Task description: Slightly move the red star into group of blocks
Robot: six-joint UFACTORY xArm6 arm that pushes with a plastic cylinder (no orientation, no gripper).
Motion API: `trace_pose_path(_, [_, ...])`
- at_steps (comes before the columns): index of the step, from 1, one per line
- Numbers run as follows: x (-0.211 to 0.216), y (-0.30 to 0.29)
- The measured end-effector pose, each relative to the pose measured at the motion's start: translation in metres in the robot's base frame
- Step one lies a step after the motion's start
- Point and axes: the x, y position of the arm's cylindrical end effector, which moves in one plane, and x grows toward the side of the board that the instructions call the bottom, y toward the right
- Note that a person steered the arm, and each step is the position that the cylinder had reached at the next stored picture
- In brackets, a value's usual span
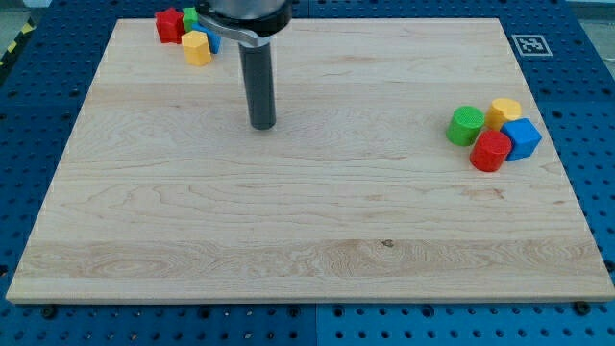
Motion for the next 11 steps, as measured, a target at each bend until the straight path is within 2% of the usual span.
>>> trace_pose_path(2, [-0.075, -0.145])
trace_pose_path(3, [-0.081, -0.160])
trace_pose_path(4, [-0.126, -0.192])
trace_pose_path(5, [-0.190, -0.199])
trace_pose_path(6, [-0.208, -0.196])
trace_pose_path(7, [-0.208, -0.186])
trace_pose_path(9, [-0.208, -0.108])
trace_pose_path(11, [-0.199, -0.066])
